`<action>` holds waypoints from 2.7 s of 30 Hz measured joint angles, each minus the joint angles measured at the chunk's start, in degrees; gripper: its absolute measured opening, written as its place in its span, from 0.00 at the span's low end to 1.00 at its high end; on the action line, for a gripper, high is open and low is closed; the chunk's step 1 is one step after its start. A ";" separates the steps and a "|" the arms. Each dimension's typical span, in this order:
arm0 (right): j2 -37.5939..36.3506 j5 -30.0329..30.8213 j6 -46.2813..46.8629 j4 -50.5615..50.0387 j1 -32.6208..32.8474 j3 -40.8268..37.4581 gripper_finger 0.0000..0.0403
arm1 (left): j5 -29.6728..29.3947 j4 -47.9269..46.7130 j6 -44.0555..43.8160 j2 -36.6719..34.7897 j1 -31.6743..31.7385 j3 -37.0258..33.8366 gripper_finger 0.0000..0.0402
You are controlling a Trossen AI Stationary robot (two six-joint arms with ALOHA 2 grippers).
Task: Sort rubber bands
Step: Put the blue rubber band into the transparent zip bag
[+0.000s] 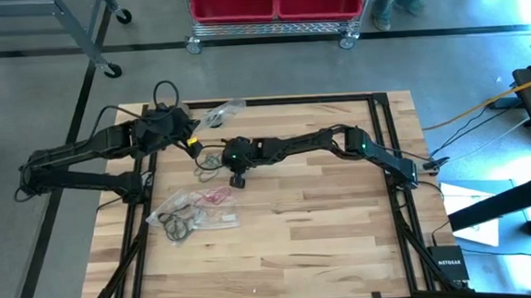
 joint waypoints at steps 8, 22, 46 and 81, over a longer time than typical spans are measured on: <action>-2.20 2.60 -0.87 -6.51 3.58 -0.27 0.00 | 1.06 -0.28 -1.25 -0.02 -1.50 -0.02 0.00; -14.35 6.19 -1.05 -25.74 13.96 -0.55 0.00 | 1.77 -4.29 -5.25 0.99 -7.70 -3.06 0.00; -27.61 2.69 13.99 -25.82 15.62 -24.06 0.01 | 1.75 1.68 -8.93 5.88 -14.03 -6.49 0.00; -21.80 12.97 34.83 -2.51 16.10 -34.52 0.02 | 1.96 1.97 -8.69 5.88 -14.32 -6.47 0.00</action>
